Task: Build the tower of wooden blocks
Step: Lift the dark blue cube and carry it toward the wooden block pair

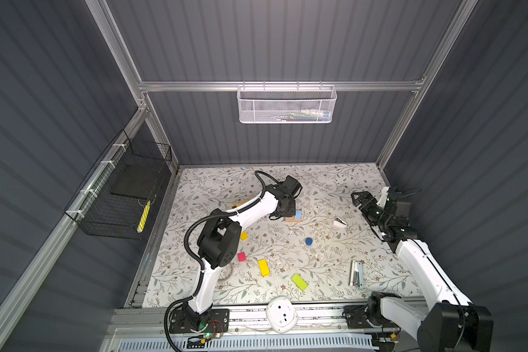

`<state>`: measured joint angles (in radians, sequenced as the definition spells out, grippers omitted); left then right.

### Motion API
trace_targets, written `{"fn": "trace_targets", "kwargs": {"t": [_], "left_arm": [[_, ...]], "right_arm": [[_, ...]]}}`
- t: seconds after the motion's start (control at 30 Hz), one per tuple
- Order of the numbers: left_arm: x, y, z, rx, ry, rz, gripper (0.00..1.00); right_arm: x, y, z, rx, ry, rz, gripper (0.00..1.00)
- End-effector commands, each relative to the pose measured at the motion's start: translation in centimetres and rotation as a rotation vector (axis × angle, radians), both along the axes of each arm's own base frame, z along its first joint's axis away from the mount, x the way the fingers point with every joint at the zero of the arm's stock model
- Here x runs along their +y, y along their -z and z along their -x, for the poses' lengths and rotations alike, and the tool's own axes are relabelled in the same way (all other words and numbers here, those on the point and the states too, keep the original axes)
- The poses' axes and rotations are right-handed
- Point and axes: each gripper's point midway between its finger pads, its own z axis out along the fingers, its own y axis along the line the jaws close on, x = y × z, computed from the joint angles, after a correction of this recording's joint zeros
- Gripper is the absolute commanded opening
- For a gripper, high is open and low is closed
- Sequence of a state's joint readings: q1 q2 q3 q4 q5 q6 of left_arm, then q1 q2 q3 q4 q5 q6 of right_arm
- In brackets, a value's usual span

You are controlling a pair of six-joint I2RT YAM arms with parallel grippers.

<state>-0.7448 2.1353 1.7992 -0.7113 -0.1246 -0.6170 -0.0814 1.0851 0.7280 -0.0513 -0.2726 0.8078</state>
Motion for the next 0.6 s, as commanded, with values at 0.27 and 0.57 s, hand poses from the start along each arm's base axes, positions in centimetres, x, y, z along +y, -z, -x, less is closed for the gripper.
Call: {"fn": "trace_targets", "kwargs": {"t": [0.27, 0.57], "left_arm": [[-0.2, 1.9, -1.8, 0.002, -0.049, -0.025, 0.00], [-0.8, 2.5, -1.9, 0.014, -0.037, -0.013, 0.00]], "right_arm": [[0.5, -1.2, -1.0, -0.038, -0.027, -0.001, 0.90], [0.5, -0.3, -1.3, -0.012, -0.028, -0.006, 0.90]]}}
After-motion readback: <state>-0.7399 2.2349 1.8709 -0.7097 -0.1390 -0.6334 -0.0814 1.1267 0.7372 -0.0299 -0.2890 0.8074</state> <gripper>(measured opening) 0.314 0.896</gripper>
